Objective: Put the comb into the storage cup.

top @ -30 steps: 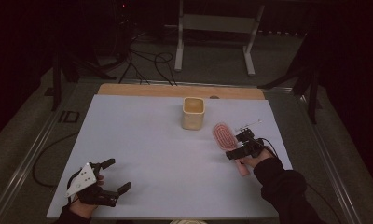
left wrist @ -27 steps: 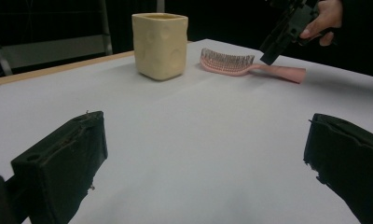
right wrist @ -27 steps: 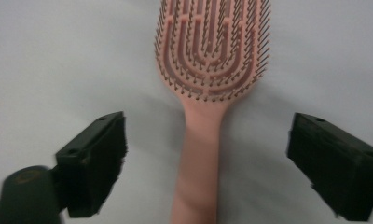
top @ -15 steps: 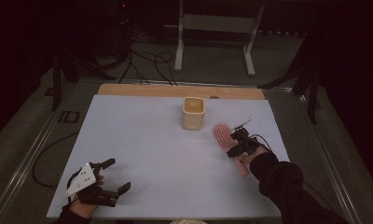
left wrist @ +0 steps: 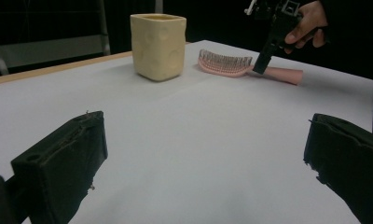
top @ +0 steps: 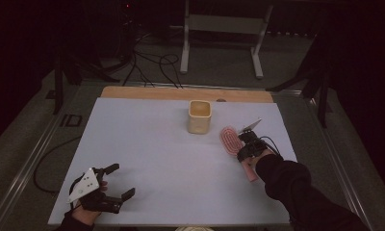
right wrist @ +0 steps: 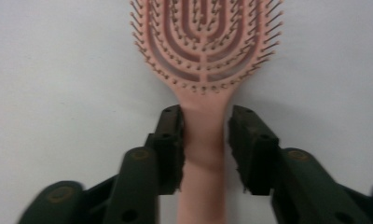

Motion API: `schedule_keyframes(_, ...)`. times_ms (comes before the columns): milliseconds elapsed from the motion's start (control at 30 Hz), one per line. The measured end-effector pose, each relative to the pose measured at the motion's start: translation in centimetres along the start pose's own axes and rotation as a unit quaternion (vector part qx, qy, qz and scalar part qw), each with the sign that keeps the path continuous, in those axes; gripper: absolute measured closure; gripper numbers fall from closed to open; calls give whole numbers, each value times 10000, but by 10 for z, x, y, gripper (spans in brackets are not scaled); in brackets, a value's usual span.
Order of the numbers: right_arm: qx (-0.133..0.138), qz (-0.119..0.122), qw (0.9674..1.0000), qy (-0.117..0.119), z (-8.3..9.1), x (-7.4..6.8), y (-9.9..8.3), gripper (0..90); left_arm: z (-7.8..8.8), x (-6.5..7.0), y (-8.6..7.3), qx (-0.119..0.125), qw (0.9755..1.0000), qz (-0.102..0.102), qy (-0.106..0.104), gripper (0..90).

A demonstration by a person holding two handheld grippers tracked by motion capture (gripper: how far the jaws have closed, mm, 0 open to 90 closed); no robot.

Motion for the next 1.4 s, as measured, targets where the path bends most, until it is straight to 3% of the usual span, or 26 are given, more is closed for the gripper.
schedule_keyframes(533,-302,2,9995,-89,-12,-3,5,687,0,0,0,-27,10000,-6,-24,1)
schedule_keyframes(633,-308,164,9994,15,-12,-1,5,693,0,0,-1,-26,10000,5,-15,1)
schedule_keyframes(700,-287,0,9995,109,-12,2,5,695,0,0,-1,-22,10000,12,-14,1)
schedule_keyframes(900,-229,75,9997,-54,-12,-1,4,704,0,0,-1,-29,10000,2,-7,1)
schedule_keyframes(1267,318,220,9991,158,-10,7,-2,705,-1,0,-1,-32,10000,24,-6,1)
schedule_keyframes(1400,642,12,9972,376,-8,12,-5,705,-1,0,-1,-40,10000,31,-5,1)
Point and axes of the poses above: each handheld gripper's, and its own axes: z roughly backward along the jaws, y roughly out of its top, x roughly to its right, the point moved 3 cm from there along -z, roughly forward along the jaws, and after that the axes turned 1 degree about y, right-handed, at the moved point
